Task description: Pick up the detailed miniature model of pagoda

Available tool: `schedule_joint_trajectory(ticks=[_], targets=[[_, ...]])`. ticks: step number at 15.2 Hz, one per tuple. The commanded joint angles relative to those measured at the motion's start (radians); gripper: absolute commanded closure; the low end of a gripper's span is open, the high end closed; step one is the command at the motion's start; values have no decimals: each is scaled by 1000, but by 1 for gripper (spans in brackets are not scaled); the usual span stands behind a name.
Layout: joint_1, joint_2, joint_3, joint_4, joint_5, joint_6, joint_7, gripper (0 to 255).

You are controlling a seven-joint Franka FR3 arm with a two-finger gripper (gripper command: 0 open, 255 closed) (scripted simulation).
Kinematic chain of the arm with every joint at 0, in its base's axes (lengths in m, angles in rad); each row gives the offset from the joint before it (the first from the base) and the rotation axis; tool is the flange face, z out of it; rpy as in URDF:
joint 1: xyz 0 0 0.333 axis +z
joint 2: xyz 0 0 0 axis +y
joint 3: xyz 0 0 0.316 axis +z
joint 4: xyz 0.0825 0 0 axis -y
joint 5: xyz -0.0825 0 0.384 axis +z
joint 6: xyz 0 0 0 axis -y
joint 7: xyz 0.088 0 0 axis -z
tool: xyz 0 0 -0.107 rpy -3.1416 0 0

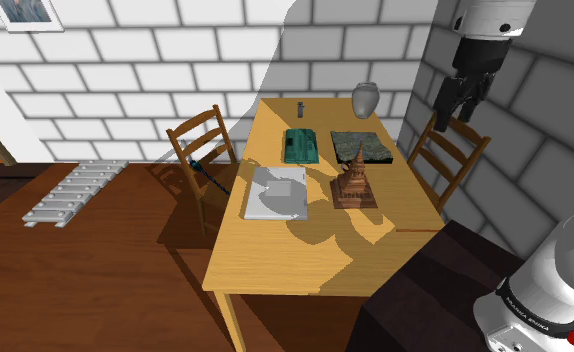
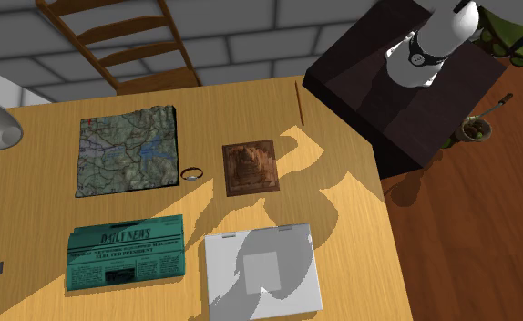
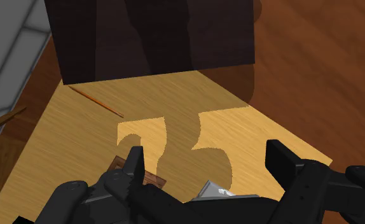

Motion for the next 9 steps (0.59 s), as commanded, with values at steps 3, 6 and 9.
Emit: schedule_joint_trajectory(ticks=[3,6,9], targets=[[3,60,-37,8,-28,29,-71,0],[7,158,-89,30,-65,73,-176,0],[13,267,-136,66,-95,114,-277,0]])
